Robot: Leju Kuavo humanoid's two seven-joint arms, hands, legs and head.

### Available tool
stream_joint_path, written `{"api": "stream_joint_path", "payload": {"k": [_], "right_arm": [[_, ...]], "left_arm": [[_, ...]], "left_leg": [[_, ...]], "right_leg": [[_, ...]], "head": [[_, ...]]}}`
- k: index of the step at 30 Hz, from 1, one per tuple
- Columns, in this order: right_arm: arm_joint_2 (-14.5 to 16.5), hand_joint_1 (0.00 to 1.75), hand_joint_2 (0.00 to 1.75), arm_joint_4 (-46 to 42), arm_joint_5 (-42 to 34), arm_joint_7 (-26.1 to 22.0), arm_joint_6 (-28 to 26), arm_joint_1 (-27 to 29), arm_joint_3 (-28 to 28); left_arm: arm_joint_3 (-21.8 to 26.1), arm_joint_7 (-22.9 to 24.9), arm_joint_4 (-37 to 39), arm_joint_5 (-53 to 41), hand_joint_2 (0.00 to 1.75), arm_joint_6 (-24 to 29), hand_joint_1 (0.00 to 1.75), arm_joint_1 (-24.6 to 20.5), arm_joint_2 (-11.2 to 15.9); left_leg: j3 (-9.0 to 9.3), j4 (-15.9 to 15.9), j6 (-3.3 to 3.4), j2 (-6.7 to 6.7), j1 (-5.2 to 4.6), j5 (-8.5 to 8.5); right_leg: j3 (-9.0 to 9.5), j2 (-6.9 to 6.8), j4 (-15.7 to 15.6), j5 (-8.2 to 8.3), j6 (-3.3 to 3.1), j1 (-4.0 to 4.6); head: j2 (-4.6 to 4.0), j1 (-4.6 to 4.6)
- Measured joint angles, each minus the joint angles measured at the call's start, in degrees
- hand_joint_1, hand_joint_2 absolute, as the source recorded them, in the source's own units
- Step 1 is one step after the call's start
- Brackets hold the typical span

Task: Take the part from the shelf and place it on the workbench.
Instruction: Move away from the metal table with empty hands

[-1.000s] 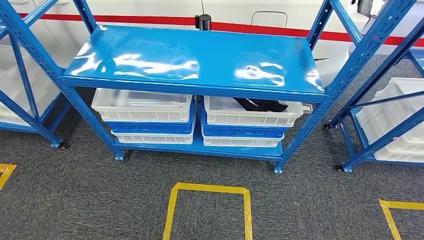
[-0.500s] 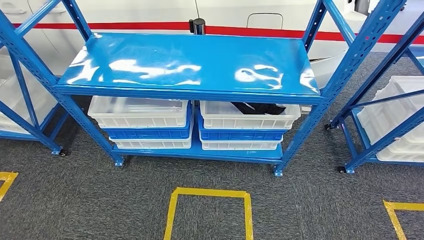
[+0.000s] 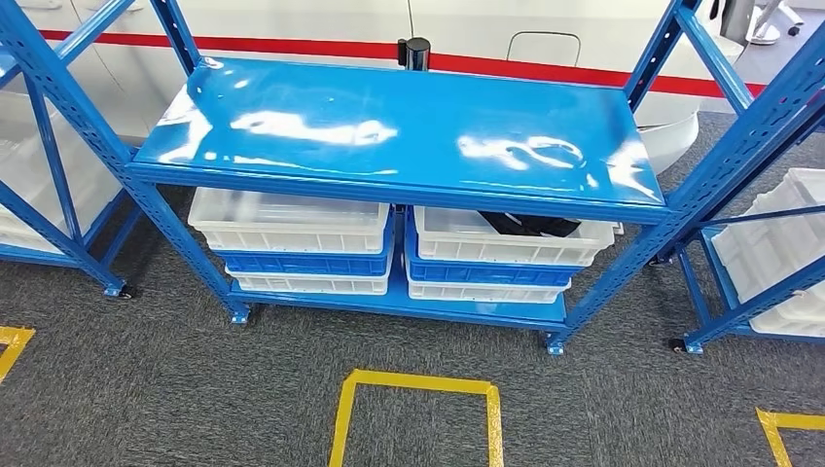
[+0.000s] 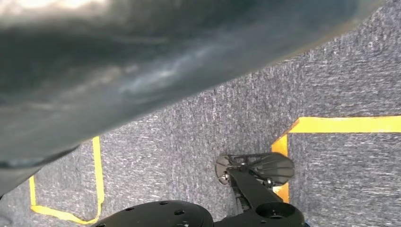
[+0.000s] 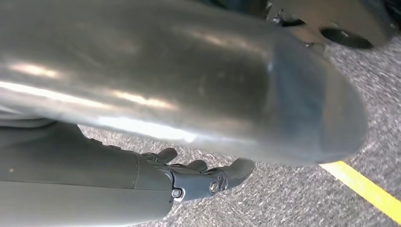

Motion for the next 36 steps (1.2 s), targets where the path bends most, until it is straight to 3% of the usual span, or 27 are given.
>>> {"api": "stream_joint_path", "payload": {"k": [1, 3, 5, 8, 9, 11, 12, 13, 14, 16, 17, 19, 22, 24, 27, 28, 29, 31, 32, 34, 36], "right_arm": [[0.0, 0.00, 0.00, 0.0, 0.0, 0.0, 0.0, 0.0, 0.0], [0.0, 0.00, 0.00, 0.0, 0.0, 0.0, 0.0, -0.1, 0.0], [-0.1, 0.00, 0.00, 0.0, 0.0, 0.0, 0.1, -0.2, 0.0], [-0.1, 0.00, 0.00, 0.0, 0.0, 0.0, 0.2, -0.2, 0.0], [-0.1, 0.00, 0.00, 0.0, 0.0, 0.0, 0.3, -0.1, 0.0], [-0.1, 0.00, 0.00, 0.0, 0.0, 0.1, 0.4, -0.2, 0.0], [-0.1, 0.00, 0.00, 0.0, 0.0, 0.2, 0.4, -0.1, 0.0], [-0.1, 0.00, 0.00, 0.0, 0.0, 0.3, 0.5, -0.1, 0.0], [-0.1, 0.00, 0.00, 0.0, 0.0, 0.3, 0.5, -0.1, -0.1], [0.0, 0.00, 0.00, 0.0, 0.0, 0.4, 0.5, 0.0, -0.1], [0.0, 0.00, 0.00, 0.0, 0.0, 0.4, 0.5, -0.1, -0.1], [0.0, 0.00, 0.00, 0.0, 0.0, 0.4, 0.5, -0.2, -0.2], [0.0, 0.00, 0.00, 0.0, 0.0, 0.4, 0.5, -0.2, -0.4], [0.0, 0.00, 0.00, 0.0, 0.0, 0.4, 0.5, -0.2, -0.4], [0.1, 0.00, 0.00, 0.0, 0.0, 0.4, 0.5, -0.1, -0.6], [0.1, 0.00, 0.00, 0.0, 0.0, 0.4, 0.5, -0.1, -0.6], [0.1, 0.00, 0.00, 0.0, 0.0, 0.4, 0.5, 0.0, -0.7], [0.1, 0.00, 0.00, 0.0, 0.0, 0.4, 0.5, 0.1, -0.8], [0.1, 0.00, 0.00, 0.0, 0.0, 0.4, 0.5, 0.1, -0.8], [0.1, 0.00, 0.00, 0.0, 0.0, 0.4, 0.5, 0.0, -0.9], [0.1, 0.00, 0.00, 0.0, 0.0, 0.4, 0.5, -0.1, -0.9]], "left_arm": [[0.0, 0.0, 0.0, 0.0, 0.00, 0.0, 0.00, 0.0, 0.0], [0.0, 0.1, 0.0, -0.1, 0.00, -0.1, 0.00, 0.0, 0.0], [0.0, 0.2, 0.0, -0.2, 0.00, -0.2, 0.00, 0.0, 0.0], [0.0, 0.6, 0.0, -0.2, 0.00, -0.3, 0.00, 0.0, 0.0], [0.0, 0.7, 0.0, -0.2, 0.00, -0.3, 0.00, 0.0, 0.0], [0.0, 0.9, 0.0, -0.2, 0.00, -0.4, 0.00, 0.0, 0.0], [0.0, 1.0, 0.0, -0.3, 0.00, -0.4, 0.00, 0.0, 0.1], [0.0, 1.0, 0.0, -0.3, 0.00, -0.4, 0.00, 0.1, 0.1], [0.0, 1.1, 0.0, -0.3, 0.00, -0.4, 0.00, 0.1, 0.1], [0.0, 1.1, 0.0, -0.3, 0.00, -0.5, 0.00, 0.1, 0.1], [0.0, 1.1, 0.0, -0.3, 0.00, -0.5, 0.00, 0.1, 0.1], [0.0, 1.2, 0.1, -0.3, 0.00, -0.6, 0.00, 0.0, 0.1], [0.0, 1.5, 0.1, -0.3, 0.00, -0.6, 0.00, 0.0, 0.1], [0.0, 1.5, 0.1, -0.4, 0.00, -0.6, 0.00, 0.0, 0.1], [0.0, 1.5, 0.0, -0.4, 0.00, -0.6, 0.00, 0.0, 0.1], [0.0, 1.5, 0.0, -0.4, 0.00, -0.6, 0.00, 0.0, 0.1], [0.0, 1.5, 0.0, -0.4, 0.00, -0.6, 0.00, 0.1, 0.1], [0.0, 1.5, 0.1, -0.4, 0.00, -0.6, 0.00, 0.1, 0.1], [0.0, 1.5, 0.1, -0.4, 0.00, -0.6, 0.00, 0.1, 0.1], [0.0, 1.5, 0.1, -0.4, 0.00, -0.6, 0.00, 0.0, 0.1], [0.0, 1.5, 0.1, -0.4, 0.00, -0.6, 0.00, 0.0, 0.1]], "left_leg": [[0.36, 0.0, -0.15, -0.14, -0.05, -0.30], [0.93, 0.0, -0.69, -0.32, -0.29, -0.99], [1.39, -0.2, -1.34, -0.36, -0.39, -1.49], [1.35, 1.4, -2.17, 0.06, -0.15, -2.63], [0.27, 3.9, -2.41, 0.25, -0.04, -3.85], [-3.67, 11.1, -2.91, 0.45, 0.10, -6.85], [-5.58, 13.9, -3.14, 0.49, 0.22, -7.51], [-6.72, 15.1, -3.36, 0.53, 0.39, -7.06], [-6.83, 14.1, -3.56, 0.59, 0.61, -5.51], [-4.43, 7.5, -3.98, 0.82, 1.16, -0.84], [-3.02, 4.3, -4.03, 0.80, 1.26, 0.64], [-1.63, 1.1, -3.46, 0.63, 1.15, 1.35], [-1.45, 0.7, -1.88, 0.40, 0.72, 1.02], [-1.19, 0.4, -1.00, 0.38, 0.71, 0.96], [-0.94, 0.4, -0.15, 0.41, 0.42, 0.47], [-0.76, 0.4, -0.02, 0.33, 0.33, 0.27], [-0.48, 0.4, 0.03, 0.22, 0.27, 0.03], [0.23, 0.4, -0.13, -0.06, 0.23, -0.49], [0.56, 0.4, -0.35, -0.16, 0.11, -0.81], [0.99, 0.3, -0.97, -0.29, -0.08, -1.40], [1.40, 0.0, -1.66, -0.31, -0.05, -1.71]], "right_leg": [[1.46, 0.01, -4.1, 2.05, 0.10, 0.17], [3.66, 0.04, -9.4, 4.37, -0.52, 0.56], [4.32, 0.06, -10.3, 4.58, -1.59, 0.88], [5.74, 0.09, -11.2, 4.87, -2.92, 0.12], [6.15, 0.08, -11.4, 4.86, -3.28, -0.13], [6.78, 0.05, -11.5, 4.44, -3.76, -0.08], [7.08, 0.06, -11.4, 4.19, -3.88, -0.10], [7.43, 0.10, -11.4, 3.91, -3.87, -0.17], [7.86, 0.19, -11.4, 3.57, -3.71, -0.29], [8.76, 0.38, -11.3, 2.75, -3.06, -0.51], [9.04, 0.44, -11.2, 2.24, -2.62, -0.42], [9.27, 0.46, -11.2, 1.53, -1.81, -0.20], [9.61, 0.41, -11.5, 1.18, -0.83, -0.33], [7.83, 0.37, -7.9, -0.37, -0.86, -0.34], [0.85, 0.36, 3.2, -3.69, -1.53, -0.30], [-0.80, 0.36, 4.9, -3.57, -1.39, -0.27], [-1.42, 0.36, 4.6, -2.52, -1.06, -0.22], [0.31, 0.33, -1.8, 1.42, -0.34, -0.09], [1.62, 0.30, -5.4, 3.18, -0.29, 0.07], [3.33, 0.28, -9.5, 4.86, -0.93, 0.42], [3.77, 0.34, -9.9, 5.01, -1.85, 0.62]], "head": [[0.00, 0.04], [0.00, 0.07], [0.00, 0.08], [0.00, -0.04], [0.00, -0.15], [0.00, -0.20], [0.00, -0.19], [0.00, -0.19], [0.00, -0.21], [0.00, -0.27], [0.00, -0.39], [0.00, -0.37], [0.00, -0.15], [0.00, -0.01], [0.00, 0.11], [0.00, 0.10], [0.00, 0.11], [0.00, 0.15], [0.00, 0.16], [0.00, 0.16], [0.00, 0.15]]}}
